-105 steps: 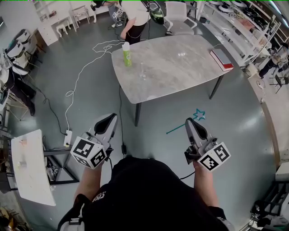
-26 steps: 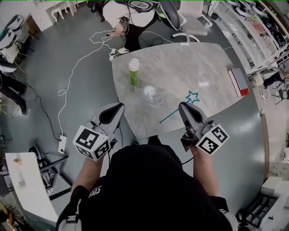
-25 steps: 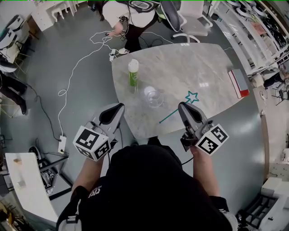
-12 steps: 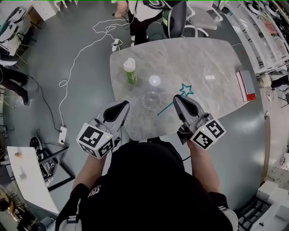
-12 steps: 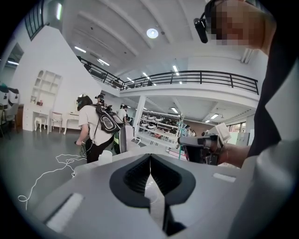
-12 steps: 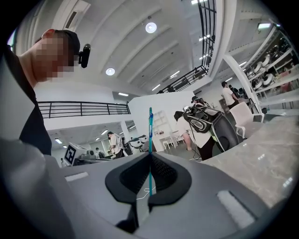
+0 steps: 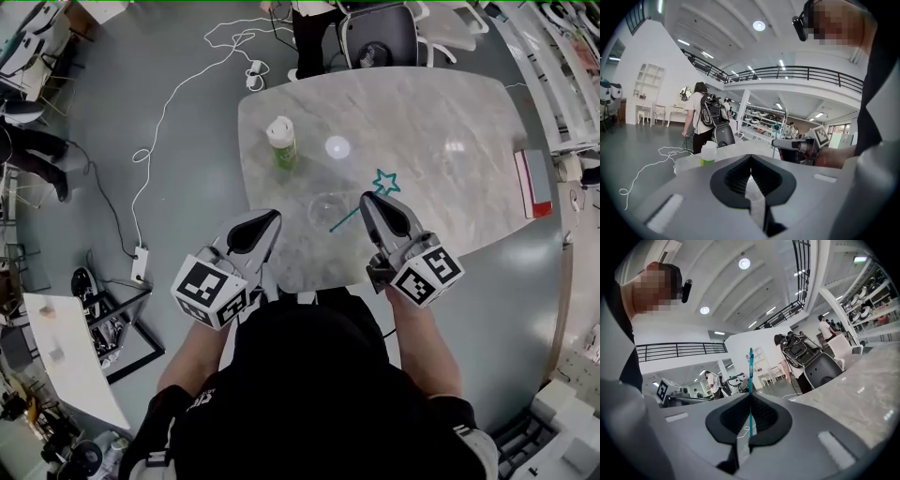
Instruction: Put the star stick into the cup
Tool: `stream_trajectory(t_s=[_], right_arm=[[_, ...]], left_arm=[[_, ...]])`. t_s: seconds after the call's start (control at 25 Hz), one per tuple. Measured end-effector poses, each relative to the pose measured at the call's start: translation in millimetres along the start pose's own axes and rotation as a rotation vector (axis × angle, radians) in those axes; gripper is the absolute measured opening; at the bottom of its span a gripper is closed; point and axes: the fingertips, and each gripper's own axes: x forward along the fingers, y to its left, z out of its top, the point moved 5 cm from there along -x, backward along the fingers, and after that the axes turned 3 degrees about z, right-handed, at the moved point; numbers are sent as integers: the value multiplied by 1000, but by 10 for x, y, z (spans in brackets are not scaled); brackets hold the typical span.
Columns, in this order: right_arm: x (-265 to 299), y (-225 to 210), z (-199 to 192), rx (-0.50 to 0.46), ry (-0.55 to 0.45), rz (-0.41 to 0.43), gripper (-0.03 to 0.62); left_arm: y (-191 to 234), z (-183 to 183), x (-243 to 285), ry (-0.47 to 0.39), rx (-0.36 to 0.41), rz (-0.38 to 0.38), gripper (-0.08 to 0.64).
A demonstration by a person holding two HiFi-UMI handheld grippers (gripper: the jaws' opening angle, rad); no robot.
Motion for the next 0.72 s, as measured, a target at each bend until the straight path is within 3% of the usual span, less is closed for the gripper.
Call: stream_trajectory(t_s=[0.72], right_arm=[[471, -216, -498, -60, 89, -42, 17]], left_arm=[[406, -491, 249, 45, -14, -17, 3]])
